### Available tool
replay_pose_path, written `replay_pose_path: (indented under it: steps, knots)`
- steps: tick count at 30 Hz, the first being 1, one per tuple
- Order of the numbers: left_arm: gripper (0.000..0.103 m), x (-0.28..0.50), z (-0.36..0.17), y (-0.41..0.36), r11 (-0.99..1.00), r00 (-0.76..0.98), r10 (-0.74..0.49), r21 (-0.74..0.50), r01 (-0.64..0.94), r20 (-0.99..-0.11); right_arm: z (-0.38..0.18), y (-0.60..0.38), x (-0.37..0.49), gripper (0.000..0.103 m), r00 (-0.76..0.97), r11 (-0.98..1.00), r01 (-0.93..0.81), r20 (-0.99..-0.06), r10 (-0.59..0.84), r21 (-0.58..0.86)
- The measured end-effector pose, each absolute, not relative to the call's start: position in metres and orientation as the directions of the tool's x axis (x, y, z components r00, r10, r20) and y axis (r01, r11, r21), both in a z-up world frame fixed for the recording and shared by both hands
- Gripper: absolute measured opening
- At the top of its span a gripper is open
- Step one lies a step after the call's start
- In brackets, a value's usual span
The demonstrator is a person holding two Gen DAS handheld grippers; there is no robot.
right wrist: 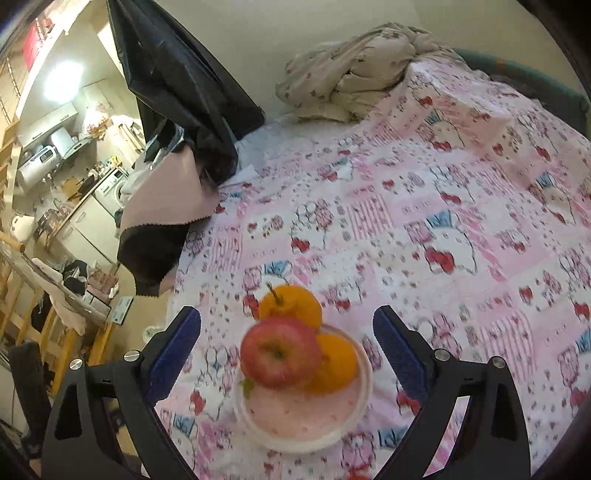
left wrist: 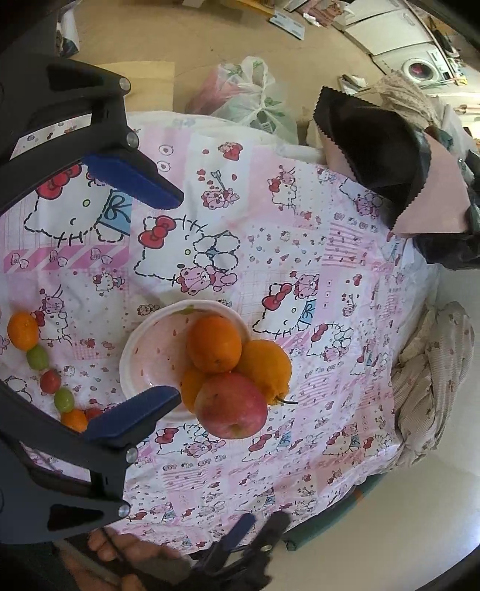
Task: Organize fruits
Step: 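Move the left gripper to the small mandarin at the end of the fruit row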
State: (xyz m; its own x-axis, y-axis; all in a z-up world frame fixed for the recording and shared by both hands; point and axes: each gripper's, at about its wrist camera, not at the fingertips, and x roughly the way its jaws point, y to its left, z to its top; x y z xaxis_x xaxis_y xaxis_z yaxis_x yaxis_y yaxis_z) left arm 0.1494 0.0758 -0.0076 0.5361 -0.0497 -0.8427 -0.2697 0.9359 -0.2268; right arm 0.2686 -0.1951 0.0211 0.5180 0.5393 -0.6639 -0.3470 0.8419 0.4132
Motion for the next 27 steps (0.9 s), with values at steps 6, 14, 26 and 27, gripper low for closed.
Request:
replay_pose_path:
  steps: [6,14,26,27]
  knots:
    - [0.095,0.138,-0.006,0.072,0.939,0.533,-0.048,-0.221,-0.265,-0.845,0.013,-0.217,0.234,0.097,0.455,0.842,-0.312,-0.709,0.539,0.441]
    - [0.095,0.113,-0.022,0.043,0.955,0.492,-0.083,-0.210,-0.209,-0.867,0.000,-0.242,0.184,0.097,0.434,0.884,-0.268,-0.771,0.466,0.383]
    - [0.095,0.087,-0.024,0.012,0.983,0.506,-0.061,-0.139,-0.118,-0.860,-0.022,-0.252,0.130,0.097,0.442,0.892,-0.243,-0.775,0.451,0.381]
    - [0.095,0.086,-0.027,0.011,0.983,0.499,-0.064,-0.141,-0.118,-0.864,-0.024,-0.252,0.128,0.097,0.441,0.892,-0.241,-0.776,0.451,0.382]
